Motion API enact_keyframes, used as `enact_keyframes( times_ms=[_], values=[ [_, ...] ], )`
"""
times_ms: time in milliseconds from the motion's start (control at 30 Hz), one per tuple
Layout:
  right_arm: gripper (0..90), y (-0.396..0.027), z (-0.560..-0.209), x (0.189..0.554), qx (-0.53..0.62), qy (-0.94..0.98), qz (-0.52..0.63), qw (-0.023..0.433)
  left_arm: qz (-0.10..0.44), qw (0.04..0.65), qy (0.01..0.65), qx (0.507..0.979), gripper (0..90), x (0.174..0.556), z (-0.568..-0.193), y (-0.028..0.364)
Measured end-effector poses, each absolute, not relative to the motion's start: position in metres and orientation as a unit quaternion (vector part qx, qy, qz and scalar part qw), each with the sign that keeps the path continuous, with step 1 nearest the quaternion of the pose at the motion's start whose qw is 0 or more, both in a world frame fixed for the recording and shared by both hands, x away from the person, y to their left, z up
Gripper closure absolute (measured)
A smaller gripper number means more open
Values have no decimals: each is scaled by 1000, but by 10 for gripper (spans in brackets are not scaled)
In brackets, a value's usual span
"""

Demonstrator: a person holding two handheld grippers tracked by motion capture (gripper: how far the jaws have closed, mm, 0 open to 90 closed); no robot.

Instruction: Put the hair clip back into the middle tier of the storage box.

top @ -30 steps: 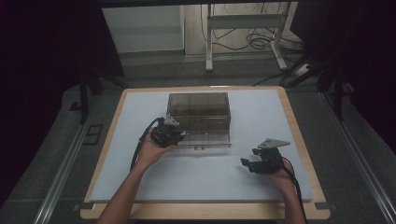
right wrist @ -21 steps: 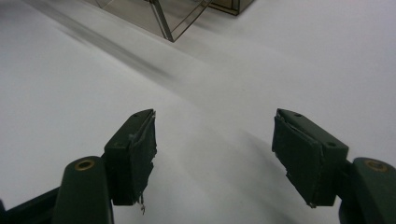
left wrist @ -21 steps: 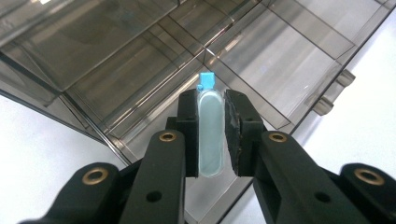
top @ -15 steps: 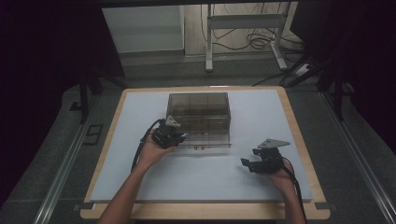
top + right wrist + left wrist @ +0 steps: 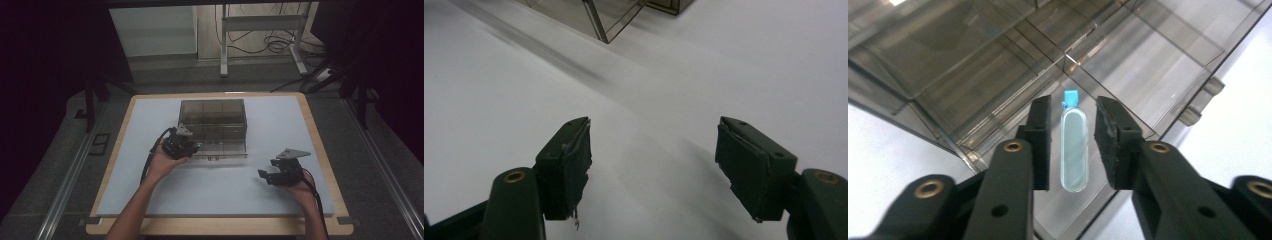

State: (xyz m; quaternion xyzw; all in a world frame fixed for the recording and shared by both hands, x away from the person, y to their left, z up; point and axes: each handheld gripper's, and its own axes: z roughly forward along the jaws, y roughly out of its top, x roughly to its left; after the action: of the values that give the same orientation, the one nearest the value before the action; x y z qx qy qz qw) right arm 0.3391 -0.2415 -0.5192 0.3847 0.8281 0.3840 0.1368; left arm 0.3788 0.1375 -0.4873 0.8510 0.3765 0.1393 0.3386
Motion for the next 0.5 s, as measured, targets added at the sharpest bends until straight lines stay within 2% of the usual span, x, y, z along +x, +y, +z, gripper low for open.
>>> enact_keyframes(
  times_ms=[33, 67, 333, 500],
  values=[
    [298, -242, -519, 339, 385, 828, 384, 137, 141, 343, 377, 849, 658, 378, -486, 139],
    [298, -241, -519, 339, 385, 828, 384, 136, 142, 352, 379, 844, 593, 375, -482, 142],
    [300, -240, -519, 339, 383, 828, 386, 137, 163, 377, 378, 830, 401, 360, -475, 153],
    [302, -240, -517, 338, 382, 826, 390, 138, 159, 387, 373, 828, 347, 350, -476, 160]
  ],
)
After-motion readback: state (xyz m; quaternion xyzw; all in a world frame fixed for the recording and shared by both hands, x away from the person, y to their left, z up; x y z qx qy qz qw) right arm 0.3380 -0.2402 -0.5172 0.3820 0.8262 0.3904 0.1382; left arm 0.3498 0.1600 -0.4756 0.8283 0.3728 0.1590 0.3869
